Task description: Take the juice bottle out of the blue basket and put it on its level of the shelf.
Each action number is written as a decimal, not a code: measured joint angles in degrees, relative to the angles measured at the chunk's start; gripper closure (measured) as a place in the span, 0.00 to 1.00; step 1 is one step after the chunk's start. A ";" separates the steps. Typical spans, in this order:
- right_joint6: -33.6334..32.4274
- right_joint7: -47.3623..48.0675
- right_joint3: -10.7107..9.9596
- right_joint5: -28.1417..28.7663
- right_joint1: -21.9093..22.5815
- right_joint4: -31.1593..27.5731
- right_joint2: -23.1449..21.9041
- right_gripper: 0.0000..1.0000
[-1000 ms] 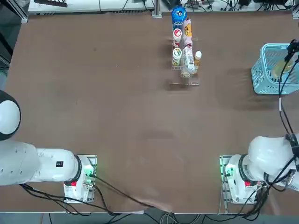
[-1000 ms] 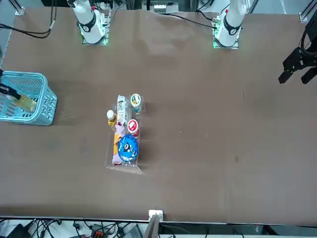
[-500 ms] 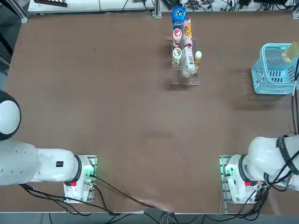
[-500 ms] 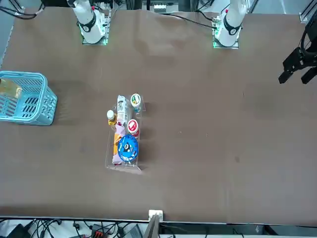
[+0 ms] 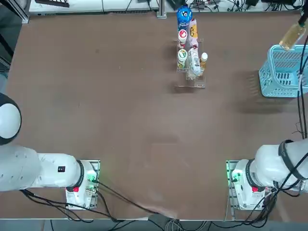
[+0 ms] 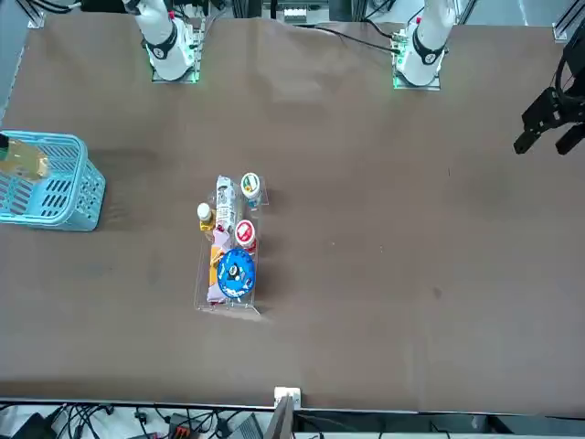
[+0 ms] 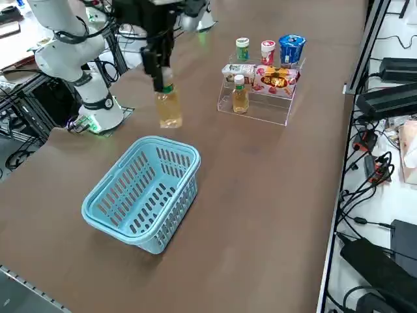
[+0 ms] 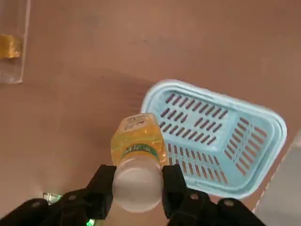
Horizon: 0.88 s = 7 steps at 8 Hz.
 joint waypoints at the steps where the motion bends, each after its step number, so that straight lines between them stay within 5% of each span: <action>1: 0.02 -2.40 0.09 0.02 2.36 0.16 0.21 0.45; 7: 9.52 -8.36 0.33 0.06 16.03 0.36 5.68 0.45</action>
